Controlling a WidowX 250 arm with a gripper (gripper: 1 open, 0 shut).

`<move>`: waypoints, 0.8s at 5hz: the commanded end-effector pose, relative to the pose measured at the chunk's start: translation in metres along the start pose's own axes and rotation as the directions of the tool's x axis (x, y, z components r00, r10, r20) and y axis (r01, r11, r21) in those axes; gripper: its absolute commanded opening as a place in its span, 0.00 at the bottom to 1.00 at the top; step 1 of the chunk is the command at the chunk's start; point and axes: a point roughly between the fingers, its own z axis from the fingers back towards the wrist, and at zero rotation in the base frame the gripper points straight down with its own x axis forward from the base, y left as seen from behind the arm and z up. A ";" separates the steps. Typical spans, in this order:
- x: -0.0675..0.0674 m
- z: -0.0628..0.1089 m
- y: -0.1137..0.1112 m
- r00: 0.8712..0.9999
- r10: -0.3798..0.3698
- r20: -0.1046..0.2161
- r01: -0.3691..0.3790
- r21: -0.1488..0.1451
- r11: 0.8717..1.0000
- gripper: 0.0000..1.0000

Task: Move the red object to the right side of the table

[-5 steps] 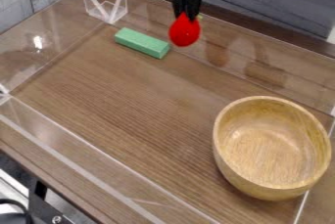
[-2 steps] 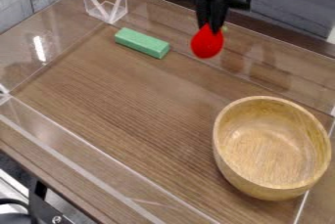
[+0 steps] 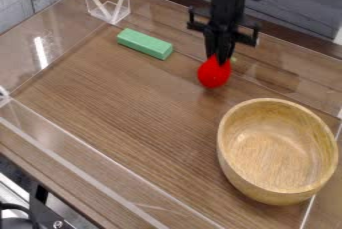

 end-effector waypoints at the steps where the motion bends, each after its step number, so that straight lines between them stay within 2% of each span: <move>1: 0.005 0.009 -0.005 0.997 -0.069 0.036 0.069 0.011 0.998 0.00; 2: 0.008 0.014 -0.002 0.999 -0.030 0.036 0.030 0.002 1.000 1.00; 3: 0.008 0.019 0.002 0.999 0.008 0.037 -0.008 -0.009 1.000 1.00; 4: 0.008 0.021 0.007 0.998 0.043 0.036 -0.043 -0.012 0.999 0.00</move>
